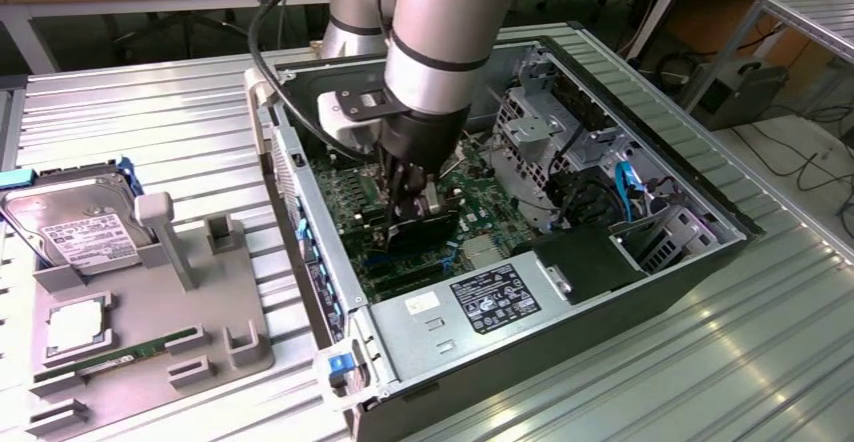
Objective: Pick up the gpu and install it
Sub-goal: 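Press down on the gpu until it lock into place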
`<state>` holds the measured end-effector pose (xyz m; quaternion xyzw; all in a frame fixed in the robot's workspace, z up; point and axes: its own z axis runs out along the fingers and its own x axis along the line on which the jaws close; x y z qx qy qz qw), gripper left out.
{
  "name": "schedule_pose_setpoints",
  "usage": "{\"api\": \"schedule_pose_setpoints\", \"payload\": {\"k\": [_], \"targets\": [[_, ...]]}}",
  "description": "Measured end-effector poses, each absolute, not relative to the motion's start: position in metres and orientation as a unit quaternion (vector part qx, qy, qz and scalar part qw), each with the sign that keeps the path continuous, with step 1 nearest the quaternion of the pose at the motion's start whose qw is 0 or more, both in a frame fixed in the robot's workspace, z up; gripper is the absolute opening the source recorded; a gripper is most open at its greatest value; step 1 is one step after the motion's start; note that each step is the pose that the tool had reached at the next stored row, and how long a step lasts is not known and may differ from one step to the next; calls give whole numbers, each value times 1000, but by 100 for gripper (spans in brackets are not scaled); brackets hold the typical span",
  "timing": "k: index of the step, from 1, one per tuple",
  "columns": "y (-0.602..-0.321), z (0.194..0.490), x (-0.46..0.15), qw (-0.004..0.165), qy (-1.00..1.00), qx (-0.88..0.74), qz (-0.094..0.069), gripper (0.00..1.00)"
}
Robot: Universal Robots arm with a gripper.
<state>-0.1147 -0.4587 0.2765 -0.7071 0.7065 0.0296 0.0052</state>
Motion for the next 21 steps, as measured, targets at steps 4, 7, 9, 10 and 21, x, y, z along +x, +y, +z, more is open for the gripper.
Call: {"api": "schedule_pose_setpoints", "payload": {"k": [4, 7, 9, 10, 21], "targets": [[-459, 270, -115, 5, 706, -707, 30, 11], [-460, 268, -115, 4, 706, -708, 30, 11], [-460, 268, -114, 4, 706, -708, 30, 11], [-460, 268, -113, 4, 706, -708, 31, 11], [-460, 287, -109, 5, 706, -708, 31, 11]]}}
